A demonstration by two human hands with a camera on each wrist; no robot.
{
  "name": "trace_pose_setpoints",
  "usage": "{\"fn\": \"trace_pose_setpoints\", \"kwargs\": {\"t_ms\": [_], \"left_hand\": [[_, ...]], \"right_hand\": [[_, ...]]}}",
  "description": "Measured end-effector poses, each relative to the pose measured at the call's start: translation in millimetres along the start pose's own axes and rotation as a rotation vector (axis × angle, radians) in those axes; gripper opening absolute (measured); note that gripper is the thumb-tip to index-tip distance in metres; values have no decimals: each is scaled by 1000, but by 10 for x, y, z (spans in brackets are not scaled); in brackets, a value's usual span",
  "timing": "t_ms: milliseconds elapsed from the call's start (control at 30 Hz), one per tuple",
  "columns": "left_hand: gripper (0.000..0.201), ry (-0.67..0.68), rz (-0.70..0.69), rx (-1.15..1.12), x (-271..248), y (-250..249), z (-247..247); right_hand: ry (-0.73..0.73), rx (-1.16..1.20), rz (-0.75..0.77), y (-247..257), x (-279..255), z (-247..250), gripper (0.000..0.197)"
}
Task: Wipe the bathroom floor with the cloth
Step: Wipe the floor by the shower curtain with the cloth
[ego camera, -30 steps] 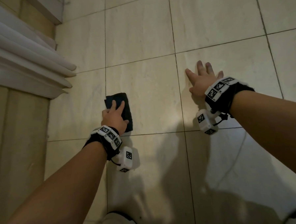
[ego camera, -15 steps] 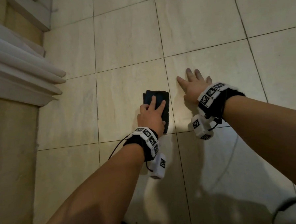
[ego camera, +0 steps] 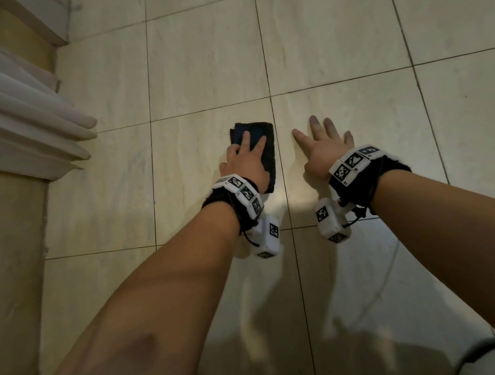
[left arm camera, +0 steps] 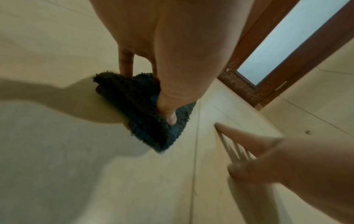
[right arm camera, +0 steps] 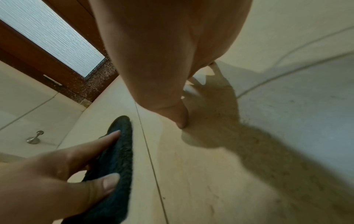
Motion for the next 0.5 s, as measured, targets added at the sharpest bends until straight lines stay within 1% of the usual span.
{"fn": "trace_pose_setpoints", "kwargs": {"t_ms": [133, 233, 367, 433, 500], "left_hand": [[81, 15, 69, -37, 96, 425, 102], [81, 9, 152, -79, 60, 919, 122], [84, 40, 277, -18, -54, 1570, 65], [84, 55, 317, -6, -140, 1750, -7], [83, 57, 342, -16, -226, 1819, -92]], "right_hand": [[19, 9, -3, -29, -16, -1, 106], [45, 11, 1, -30, -6, -8, 106], [51, 23, 0, -13, -15, -13, 111], [55, 20, -2, -6, -27, -19, 115], [59, 15, -3, 8, -43, -18, 117]]}}
Point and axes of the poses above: each hand's wrist, its own x-axis towards the middle knuckle, its own z-axis out of the back of the hand, y = z × x, the point moved 9 cm from there along x, towards the middle knuckle, and after that the axes turned 8 degrees about y, right-handed, at the moved point
